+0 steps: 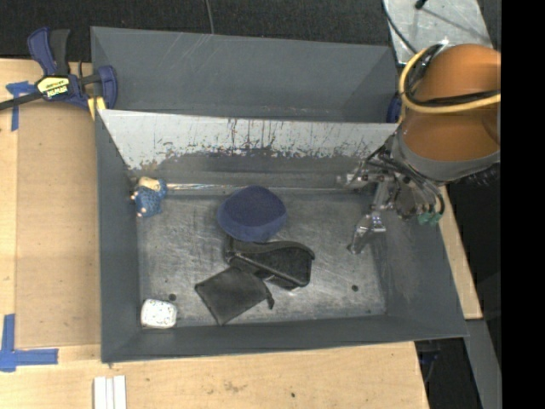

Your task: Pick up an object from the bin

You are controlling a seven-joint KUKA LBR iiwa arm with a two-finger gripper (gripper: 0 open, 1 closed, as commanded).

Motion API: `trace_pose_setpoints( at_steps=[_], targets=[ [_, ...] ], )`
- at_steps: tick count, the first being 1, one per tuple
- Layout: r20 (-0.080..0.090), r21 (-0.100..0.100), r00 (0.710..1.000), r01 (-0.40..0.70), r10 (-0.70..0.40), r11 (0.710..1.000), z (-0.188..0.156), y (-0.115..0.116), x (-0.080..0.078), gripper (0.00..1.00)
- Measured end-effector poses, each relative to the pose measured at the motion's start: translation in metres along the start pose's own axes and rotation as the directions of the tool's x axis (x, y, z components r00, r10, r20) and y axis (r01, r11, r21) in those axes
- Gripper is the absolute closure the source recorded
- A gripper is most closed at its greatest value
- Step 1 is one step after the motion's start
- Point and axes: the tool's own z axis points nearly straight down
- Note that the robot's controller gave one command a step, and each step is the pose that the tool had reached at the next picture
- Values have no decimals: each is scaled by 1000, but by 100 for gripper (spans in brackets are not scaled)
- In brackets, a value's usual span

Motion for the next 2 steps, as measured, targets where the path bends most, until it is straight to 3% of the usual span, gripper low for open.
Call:
trace_pose_setpoints(
  at_steps=[1, 2],
  targets=[
    [-3, -3, 993, -118, 118, 993, 84, 67, -52, 0],
    [16, 0, 998, -53, 53, 999, 123, 98, -67, 0]
  ],
)
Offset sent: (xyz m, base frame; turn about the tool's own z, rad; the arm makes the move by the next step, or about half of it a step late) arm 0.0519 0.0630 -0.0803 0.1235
